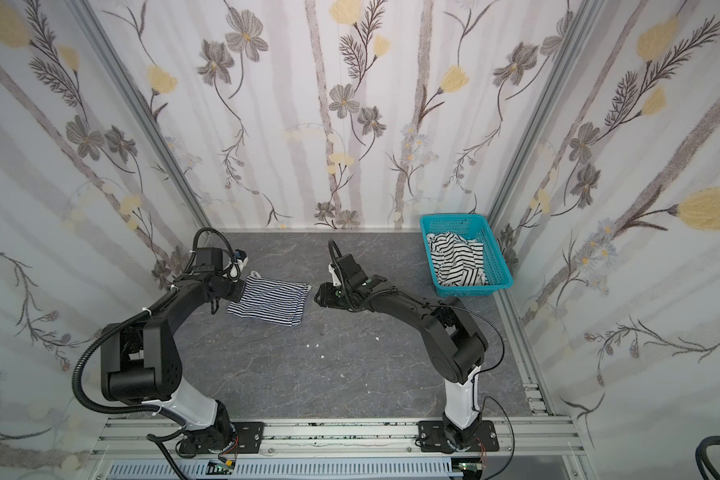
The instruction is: Fold and stack the tank tops
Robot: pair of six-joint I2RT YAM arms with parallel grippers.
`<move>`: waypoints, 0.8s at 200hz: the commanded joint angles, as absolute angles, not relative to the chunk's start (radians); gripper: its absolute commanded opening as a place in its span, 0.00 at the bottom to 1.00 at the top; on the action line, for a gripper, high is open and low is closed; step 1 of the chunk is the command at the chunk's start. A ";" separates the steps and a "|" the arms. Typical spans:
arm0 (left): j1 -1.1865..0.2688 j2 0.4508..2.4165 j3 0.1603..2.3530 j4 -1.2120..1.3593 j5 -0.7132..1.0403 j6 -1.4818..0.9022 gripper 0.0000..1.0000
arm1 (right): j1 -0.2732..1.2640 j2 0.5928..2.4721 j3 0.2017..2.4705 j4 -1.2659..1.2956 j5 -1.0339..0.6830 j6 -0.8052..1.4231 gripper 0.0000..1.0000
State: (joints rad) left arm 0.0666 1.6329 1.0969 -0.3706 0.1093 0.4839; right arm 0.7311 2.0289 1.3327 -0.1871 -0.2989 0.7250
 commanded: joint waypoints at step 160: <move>0.174 1.941 1.191 -0.342 0.008 0.500 0.35 | 0.674 1.891 1.138 -0.029 -0.255 0.786 0.58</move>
State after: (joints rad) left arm 0.1184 1.9369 1.2057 -0.2920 0.0994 0.4374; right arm 0.6758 1.9038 1.1381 -0.0792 -0.2596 0.7769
